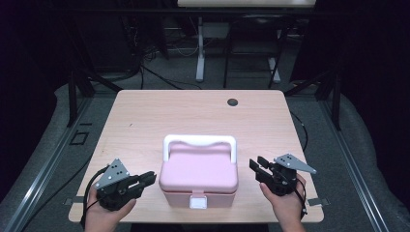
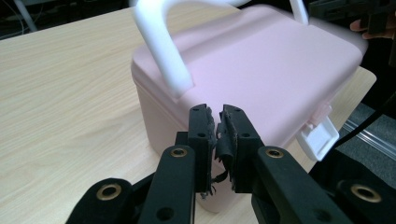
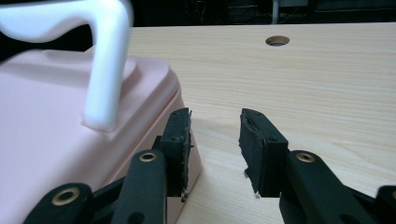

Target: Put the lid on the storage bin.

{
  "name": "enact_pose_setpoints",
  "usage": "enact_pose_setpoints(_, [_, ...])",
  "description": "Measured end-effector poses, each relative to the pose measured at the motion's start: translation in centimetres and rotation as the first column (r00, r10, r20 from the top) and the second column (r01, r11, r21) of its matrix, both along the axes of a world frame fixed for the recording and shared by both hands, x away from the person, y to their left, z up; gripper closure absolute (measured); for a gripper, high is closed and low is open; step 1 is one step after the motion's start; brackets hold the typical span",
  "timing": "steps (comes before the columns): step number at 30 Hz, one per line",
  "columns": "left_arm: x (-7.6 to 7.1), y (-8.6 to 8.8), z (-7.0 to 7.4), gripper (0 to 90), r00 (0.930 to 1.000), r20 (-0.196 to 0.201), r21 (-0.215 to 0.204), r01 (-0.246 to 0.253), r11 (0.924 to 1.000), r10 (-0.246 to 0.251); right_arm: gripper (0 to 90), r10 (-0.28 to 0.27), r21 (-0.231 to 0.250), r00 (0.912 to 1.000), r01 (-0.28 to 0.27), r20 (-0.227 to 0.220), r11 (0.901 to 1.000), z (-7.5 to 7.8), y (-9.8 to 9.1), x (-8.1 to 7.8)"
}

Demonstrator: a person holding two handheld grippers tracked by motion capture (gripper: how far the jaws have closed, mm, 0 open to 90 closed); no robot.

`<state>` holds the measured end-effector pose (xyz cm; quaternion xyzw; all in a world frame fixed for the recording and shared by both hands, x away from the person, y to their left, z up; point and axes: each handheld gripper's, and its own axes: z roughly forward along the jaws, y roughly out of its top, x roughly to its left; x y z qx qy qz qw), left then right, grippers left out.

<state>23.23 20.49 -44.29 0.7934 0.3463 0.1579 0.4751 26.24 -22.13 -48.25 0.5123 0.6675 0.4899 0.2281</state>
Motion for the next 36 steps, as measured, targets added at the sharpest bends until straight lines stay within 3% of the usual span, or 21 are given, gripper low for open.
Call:
enact_pose_setpoints(14, [0.4, 0.3, -1.2, 81.4, 0.9995, -0.023, 0.009, -0.021, 0.9997, 0.021, 62.8, -0.003, -0.004, 1.0, 0.003, -0.005, 1.0, -0.2, 0.0, 0.0])
enact_pose_setpoints(23, [1.4, 1.3, -2.1, 68.2, 0.997, -0.014, -0.003, -0.076, 0.9971, 0.076, 62.3, -0.017, -0.012, 0.9999, 0.017, -0.001, 0.9998, -0.5, -0.2, 0.1])
enact_pose_setpoints(29, [2.3, 2.2, -3.4, 58.3, 0.9919, -0.012, -0.003, -0.127, 0.9919, 0.127, 60.5, -0.033, -0.025, 0.9994, 0.033, 0.009, 0.9991, -0.9, -0.4, 0.1])
enact_pose_setpoints(36, [3.3, 3.2, -5.0, 56.4, 0.9863, -0.018, -0.01, -0.164, 0.9864, 0.164, 59.3, -0.047, -0.041, 0.9988, 0.048, 0.01, 0.998, -1.6, -0.7, 0.3])
